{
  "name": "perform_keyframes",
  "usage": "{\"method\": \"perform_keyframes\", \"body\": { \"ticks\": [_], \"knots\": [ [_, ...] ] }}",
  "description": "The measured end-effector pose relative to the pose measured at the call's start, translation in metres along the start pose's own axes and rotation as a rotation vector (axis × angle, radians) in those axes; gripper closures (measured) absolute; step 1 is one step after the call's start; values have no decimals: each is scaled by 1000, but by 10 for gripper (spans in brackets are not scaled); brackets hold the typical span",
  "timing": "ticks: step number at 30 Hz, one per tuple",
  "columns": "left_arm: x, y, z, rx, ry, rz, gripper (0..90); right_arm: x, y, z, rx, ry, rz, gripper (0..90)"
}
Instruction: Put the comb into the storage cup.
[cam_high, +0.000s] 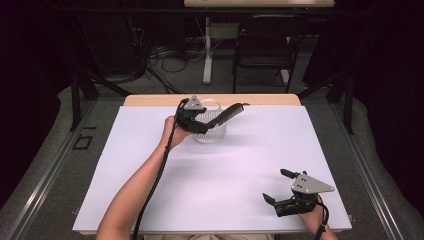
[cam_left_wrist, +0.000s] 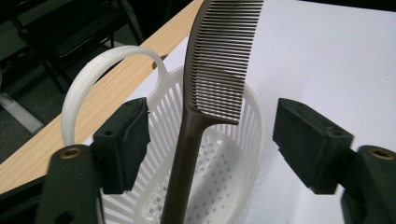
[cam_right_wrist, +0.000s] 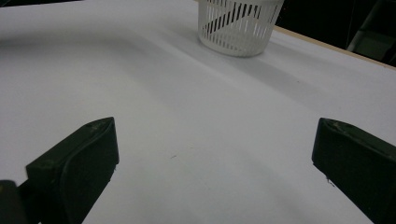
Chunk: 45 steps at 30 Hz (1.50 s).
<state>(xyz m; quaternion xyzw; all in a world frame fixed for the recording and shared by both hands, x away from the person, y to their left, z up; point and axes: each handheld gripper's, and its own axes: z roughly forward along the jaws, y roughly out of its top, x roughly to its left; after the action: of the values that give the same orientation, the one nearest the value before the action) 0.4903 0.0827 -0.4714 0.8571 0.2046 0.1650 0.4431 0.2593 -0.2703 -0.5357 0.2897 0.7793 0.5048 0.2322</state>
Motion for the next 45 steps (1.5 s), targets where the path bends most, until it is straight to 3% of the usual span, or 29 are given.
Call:
{"method": "perform_keyframes", "body": {
  "ticks": [8, 12, 18, 31, 45],
  "knots": [
    [-6, 4, -15, 17, 0, -4, 145, 0, 0, 1, -1, 2, 2, 1],
    [-10, 4, -20, 56, -2, 5, 73, 0, 0, 1, 4, 6, 0, 1],
    [-12, 1, -29, 80, 6, -21, 8, 0, 0, 1, 1, 5, -1, 1],
    [-20, -7, -55, 104, 39, -22, 3, 1, 0, 1, 7, 7, 0, 1],
    [-27, -29, -79, 101, 65, -67, 2, 1, 0, 1, 8, 6, 1, 1]
  ]
}}
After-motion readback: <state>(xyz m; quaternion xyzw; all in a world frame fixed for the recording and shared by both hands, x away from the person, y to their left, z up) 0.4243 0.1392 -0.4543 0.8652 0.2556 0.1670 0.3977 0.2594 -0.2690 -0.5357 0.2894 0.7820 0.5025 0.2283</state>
